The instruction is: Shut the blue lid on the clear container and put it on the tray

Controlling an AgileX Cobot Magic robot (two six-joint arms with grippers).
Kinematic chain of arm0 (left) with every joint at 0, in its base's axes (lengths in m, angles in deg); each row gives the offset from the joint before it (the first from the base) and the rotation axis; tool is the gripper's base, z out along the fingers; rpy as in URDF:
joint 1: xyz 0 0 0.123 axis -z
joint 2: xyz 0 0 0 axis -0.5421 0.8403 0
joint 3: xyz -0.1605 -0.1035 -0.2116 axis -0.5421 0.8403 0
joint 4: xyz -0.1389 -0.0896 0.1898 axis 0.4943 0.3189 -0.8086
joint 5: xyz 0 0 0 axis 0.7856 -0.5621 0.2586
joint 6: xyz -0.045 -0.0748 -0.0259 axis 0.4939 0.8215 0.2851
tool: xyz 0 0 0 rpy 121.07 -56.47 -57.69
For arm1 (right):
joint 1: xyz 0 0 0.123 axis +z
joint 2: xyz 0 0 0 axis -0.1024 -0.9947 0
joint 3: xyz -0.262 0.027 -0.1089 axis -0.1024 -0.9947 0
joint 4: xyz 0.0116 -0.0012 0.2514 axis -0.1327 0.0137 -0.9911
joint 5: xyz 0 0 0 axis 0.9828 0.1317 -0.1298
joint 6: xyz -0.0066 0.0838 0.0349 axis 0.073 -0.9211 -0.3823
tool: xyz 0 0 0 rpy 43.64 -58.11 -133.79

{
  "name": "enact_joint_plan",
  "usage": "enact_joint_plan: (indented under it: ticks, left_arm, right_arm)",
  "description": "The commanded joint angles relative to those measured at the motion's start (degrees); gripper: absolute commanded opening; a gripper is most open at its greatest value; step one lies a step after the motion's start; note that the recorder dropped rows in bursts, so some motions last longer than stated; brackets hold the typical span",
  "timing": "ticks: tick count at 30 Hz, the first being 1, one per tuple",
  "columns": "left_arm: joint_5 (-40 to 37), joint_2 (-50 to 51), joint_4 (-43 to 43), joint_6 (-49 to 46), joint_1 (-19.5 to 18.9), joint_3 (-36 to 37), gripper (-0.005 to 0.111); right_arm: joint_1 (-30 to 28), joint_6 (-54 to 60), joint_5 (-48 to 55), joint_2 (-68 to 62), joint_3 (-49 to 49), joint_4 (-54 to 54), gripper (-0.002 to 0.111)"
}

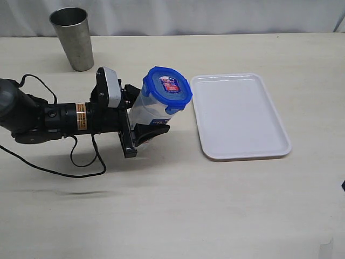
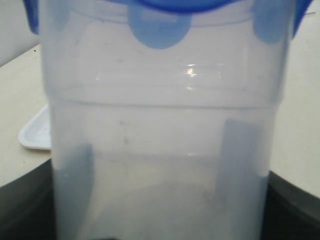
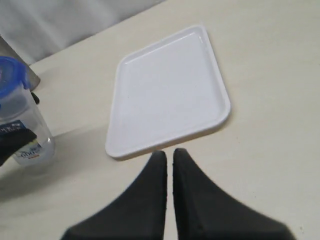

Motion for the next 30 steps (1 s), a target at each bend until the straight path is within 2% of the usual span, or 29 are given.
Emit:
enact_joint_plan:
  ticks: [1,7,23,28,30]
  left_arm:
    - [2.86,-0.58,0.57,0.13,-0.02,-0.15,0.0]
    - [2.86,-0.58,0.57,0.13,-0.02,-0.15,0.0]
    - [2.86,-0.58,0.57,0.13,-0.02,-0.15,0.0]
    - [2.86,-0.58,0.7,0.13,-0.02,-0.15,0.0]
    - [2.86,-0.58,0.7,0.13,-0.02,-0.15,0.0]
  right_arm:
    - [-0.26,-0.26,-1.66,0.22,-2.5,0.69,0.005]
    - [-0.26,-0.26,-7.63,0.22,-3.23,0.69,0.005]
    - [-0.26,-0.26,-8.18,0.22,-3.23,0.25,0.005]
    - [-0.26,-0.14,-16.7,0.22,-3.23,0.77,0.005]
    - [-0.14,-0.14,-20.7,0.22,-3.23,4.05,0.005]
